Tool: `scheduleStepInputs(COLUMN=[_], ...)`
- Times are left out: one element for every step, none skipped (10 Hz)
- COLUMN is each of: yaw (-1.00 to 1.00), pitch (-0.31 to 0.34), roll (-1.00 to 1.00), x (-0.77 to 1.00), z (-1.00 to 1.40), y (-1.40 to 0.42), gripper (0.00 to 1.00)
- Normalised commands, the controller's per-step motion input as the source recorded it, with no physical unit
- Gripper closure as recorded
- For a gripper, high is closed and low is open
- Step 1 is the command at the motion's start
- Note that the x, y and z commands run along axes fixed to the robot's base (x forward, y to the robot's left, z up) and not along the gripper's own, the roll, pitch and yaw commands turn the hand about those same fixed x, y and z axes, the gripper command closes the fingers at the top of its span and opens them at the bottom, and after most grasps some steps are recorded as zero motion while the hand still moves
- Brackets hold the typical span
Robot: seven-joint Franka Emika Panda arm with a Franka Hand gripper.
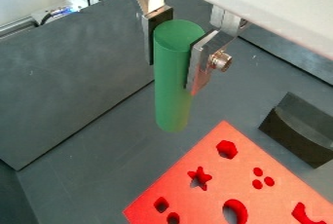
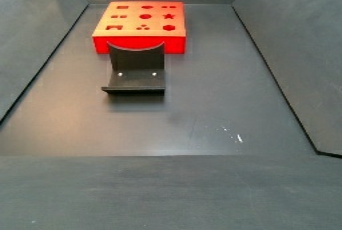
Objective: Insert the round object.
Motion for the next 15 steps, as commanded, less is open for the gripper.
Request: scheduleStepInputs(yaw=[0.03, 0.19, 0.06, 0.0, 0.0, 0.0, 0.0, 0.0, 0.0, 0.0, 0.0, 0.0, 0.0, 0.0, -0.09], pitch=[0.011, 0.049, 0.0, -0.02, -0.006, -0.02, -0.043, -0.054, -0.083, -0.103, -0.11, -0.117, -0.106, -0.101, -0.121], roll=[0.12, 0.06, 0.0, 0.0, 0.0, 0.0, 0.07, 0.06, 0.07, 0.07, 0.06, 0.06, 0.08, 0.15, 0.22], x=[0.0, 0.85, 1.0, 1.0, 1.0, 1.0, 1.0, 1.0, 1.0, 1.0, 1.0, 1.0, 1.0, 1.0, 1.0], z=[0.0, 0.0, 0.03, 0.01, 0.0, 0.0, 0.0, -0.06, -0.02, 0.0, 0.0, 0.0, 0.0, 0.0, -0.26], y=[-0.13, -0.07, -0.16, -0.22, -0.19, -0.12, -0.07, 0.0, -0.01, 0.0, 0.0, 0.0, 0.0, 0.0, 0.07], gripper=[1.0, 1.0, 1.0, 1.0, 1.0, 1.0, 1.0, 1.0, 1.0, 1.0, 1.0, 1.0, 1.0, 1.0, 1.0])
